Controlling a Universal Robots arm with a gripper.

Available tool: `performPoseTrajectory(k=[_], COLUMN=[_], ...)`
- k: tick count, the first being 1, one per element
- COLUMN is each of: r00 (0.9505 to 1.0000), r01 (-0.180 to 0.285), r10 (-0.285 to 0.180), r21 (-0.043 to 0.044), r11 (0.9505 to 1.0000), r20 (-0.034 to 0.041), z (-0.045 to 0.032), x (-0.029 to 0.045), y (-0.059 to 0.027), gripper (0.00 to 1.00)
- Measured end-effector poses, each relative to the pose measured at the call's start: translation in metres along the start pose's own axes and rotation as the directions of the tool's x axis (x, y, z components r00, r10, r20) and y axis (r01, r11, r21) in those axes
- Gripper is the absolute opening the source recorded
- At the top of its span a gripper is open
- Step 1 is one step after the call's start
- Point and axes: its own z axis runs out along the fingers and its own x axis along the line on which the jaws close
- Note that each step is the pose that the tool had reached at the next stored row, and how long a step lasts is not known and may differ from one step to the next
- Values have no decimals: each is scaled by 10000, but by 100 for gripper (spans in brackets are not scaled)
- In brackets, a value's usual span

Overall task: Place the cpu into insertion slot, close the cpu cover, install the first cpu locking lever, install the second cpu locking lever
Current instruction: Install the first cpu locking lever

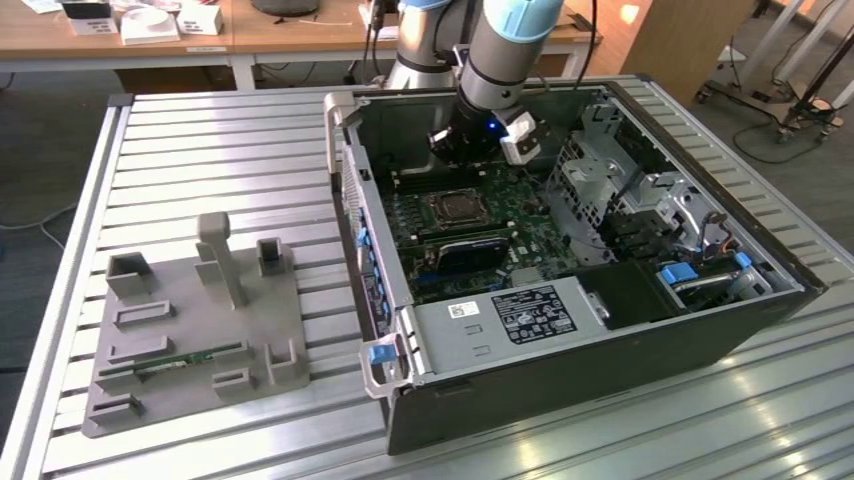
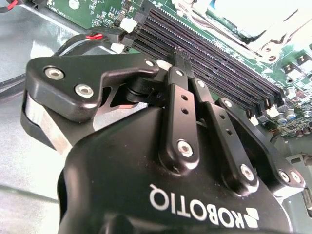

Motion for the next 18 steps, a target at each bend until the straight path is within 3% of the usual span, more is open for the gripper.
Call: performPoseTrajectory(k=[3, 7, 18], r00=[10000, 10000, 10000], r01=[0, 2, 2], r10=[0, -2, -2], r21=[1, 85, 101], r11=[10000, 10000, 9999], r20=[0, 0, 0], z=[0, 0, 1], x=[0, 0, 0], y=[0, 0, 0], gripper=[10, 10, 10])
